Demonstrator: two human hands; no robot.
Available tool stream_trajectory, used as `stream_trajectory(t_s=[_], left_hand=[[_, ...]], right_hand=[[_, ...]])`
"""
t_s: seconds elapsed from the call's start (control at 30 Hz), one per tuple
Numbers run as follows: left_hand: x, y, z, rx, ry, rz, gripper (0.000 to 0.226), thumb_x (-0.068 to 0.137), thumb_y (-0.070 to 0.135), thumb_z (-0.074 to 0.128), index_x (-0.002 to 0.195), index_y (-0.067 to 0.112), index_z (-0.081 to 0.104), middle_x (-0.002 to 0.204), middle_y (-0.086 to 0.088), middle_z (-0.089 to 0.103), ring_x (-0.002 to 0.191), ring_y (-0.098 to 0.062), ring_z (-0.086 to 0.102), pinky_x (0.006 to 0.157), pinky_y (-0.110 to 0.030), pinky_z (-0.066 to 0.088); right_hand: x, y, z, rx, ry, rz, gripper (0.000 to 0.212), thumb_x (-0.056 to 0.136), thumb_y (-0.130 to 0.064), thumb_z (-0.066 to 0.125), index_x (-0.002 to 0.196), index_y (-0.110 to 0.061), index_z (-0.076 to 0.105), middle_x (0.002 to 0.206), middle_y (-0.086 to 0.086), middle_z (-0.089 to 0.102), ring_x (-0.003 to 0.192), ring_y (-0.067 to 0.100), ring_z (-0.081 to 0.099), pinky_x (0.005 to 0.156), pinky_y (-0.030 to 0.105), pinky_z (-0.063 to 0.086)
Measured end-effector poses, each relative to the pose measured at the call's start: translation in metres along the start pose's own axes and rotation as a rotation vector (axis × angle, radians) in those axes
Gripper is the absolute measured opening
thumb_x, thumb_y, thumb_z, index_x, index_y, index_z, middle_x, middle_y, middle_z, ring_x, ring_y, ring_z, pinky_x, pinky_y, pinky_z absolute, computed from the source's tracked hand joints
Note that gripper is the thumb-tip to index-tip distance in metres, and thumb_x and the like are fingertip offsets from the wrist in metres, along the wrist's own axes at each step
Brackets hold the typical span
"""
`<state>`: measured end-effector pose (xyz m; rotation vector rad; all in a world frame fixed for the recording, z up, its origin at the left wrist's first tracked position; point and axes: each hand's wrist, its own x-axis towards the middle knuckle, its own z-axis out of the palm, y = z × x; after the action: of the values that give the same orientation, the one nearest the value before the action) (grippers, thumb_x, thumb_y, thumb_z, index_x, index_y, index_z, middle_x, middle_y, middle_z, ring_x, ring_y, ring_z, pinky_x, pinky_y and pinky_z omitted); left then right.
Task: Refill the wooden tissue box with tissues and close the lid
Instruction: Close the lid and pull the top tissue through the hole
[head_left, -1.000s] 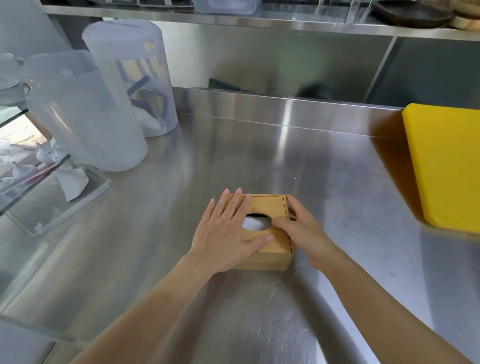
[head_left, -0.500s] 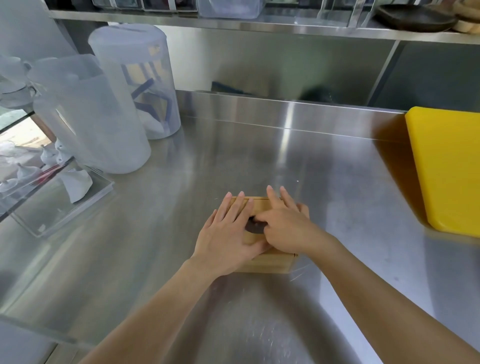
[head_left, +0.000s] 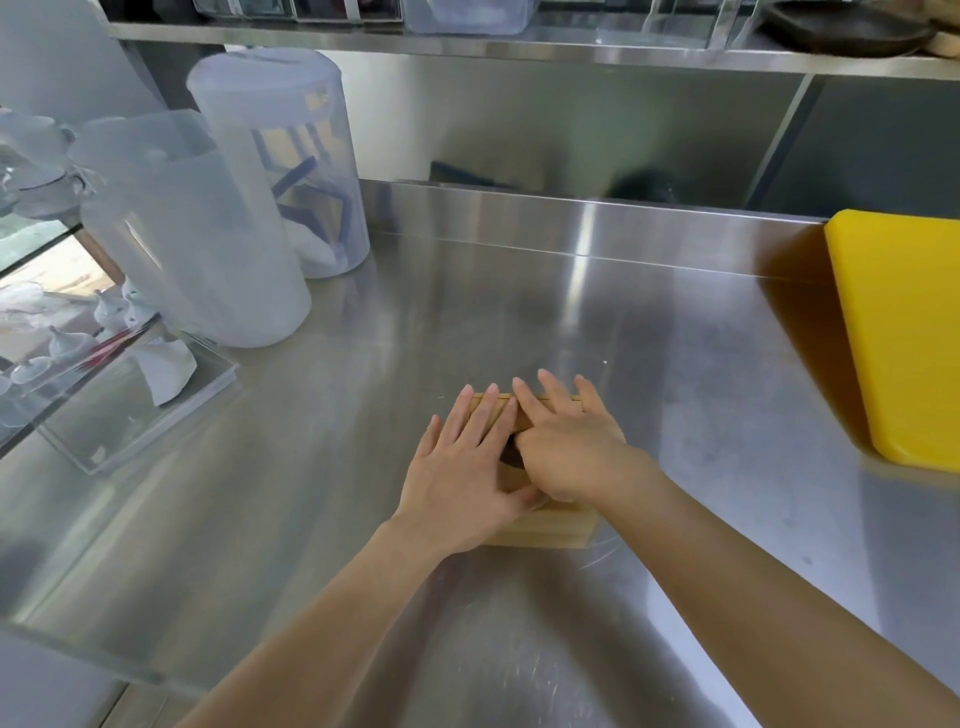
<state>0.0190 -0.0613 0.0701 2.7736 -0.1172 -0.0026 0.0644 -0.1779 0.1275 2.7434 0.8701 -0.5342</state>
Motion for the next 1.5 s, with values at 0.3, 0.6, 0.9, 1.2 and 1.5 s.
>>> stream_trajectory(t_s=[0.3,0.6,0.9,1.2,1.5], left_hand=[[0.0,0.003,-0.001,-0.018,0.002,-0.014,0.091,0.065,0.078,0.022,0.144,0.036,0.007,0.158,0.011,0.004,0.144,-0.011,-0.008,0.118,-0.042,0.011],[0.001,0.002,-0.001,-0.001,-0.003,-0.01,0.092,0.068,0.081,0.029,0.144,0.035,0.006,0.158,0.011,0.004,0.144,-0.01,-0.009,0.118,-0.044,0.014],[0.0,0.004,-0.003,-0.037,-0.003,-0.016,0.088,0.067,0.08,0.03,0.142,0.037,0.013,0.157,0.013,0.005,0.144,-0.009,-0.008,0.117,-0.045,0.014],[0.001,0.003,-0.005,-0.188,-0.044,-0.024,0.057,0.077,0.06,0.051,0.123,0.026,0.045,0.157,0.012,0.01,0.143,-0.008,-0.009,0.114,-0.047,0.013],[0.014,-0.004,-0.016,-0.397,0.002,-0.045,0.019,0.077,0.033,0.07,0.073,0.022,0.055,0.136,0.011,0.046,0.141,-0.012,0.015,0.107,-0.032,0.006]], right_hand=[[0.004,0.0,0.01,0.19,0.329,0.026,0.024,0.09,-0.012,0.046,0.101,-0.013,0.068,0.142,0.004,0.045,0.129,0.025,0.038,0.108,0.043,0.02],[0.004,0.011,0.019,0.324,0.384,-0.07,0.019,0.086,-0.01,0.051,0.085,-0.012,0.07,0.142,0.001,0.041,0.135,0.019,0.022,0.102,0.038,0.008],[0.005,0.021,0.019,0.329,0.389,-0.183,0.01,0.084,-0.011,0.051,0.076,-0.017,0.053,0.09,-0.004,0.044,0.089,0.015,0.038,0.079,0.028,0.02],[0.004,0.027,0.022,0.497,0.372,-0.301,0.018,0.08,-0.004,0.053,0.073,-0.018,0.045,0.067,-0.013,0.049,0.069,0.018,0.044,0.082,0.029,0.034],[0.004,0.033,0.032,0.732,0.49,-0.293,0.005,0.082,-0.009,0.064,0.085,-0.012,0.061,0.07,-0.025,0.052,0.068,-0.009,0.052,0.066,0.012,0.035]])
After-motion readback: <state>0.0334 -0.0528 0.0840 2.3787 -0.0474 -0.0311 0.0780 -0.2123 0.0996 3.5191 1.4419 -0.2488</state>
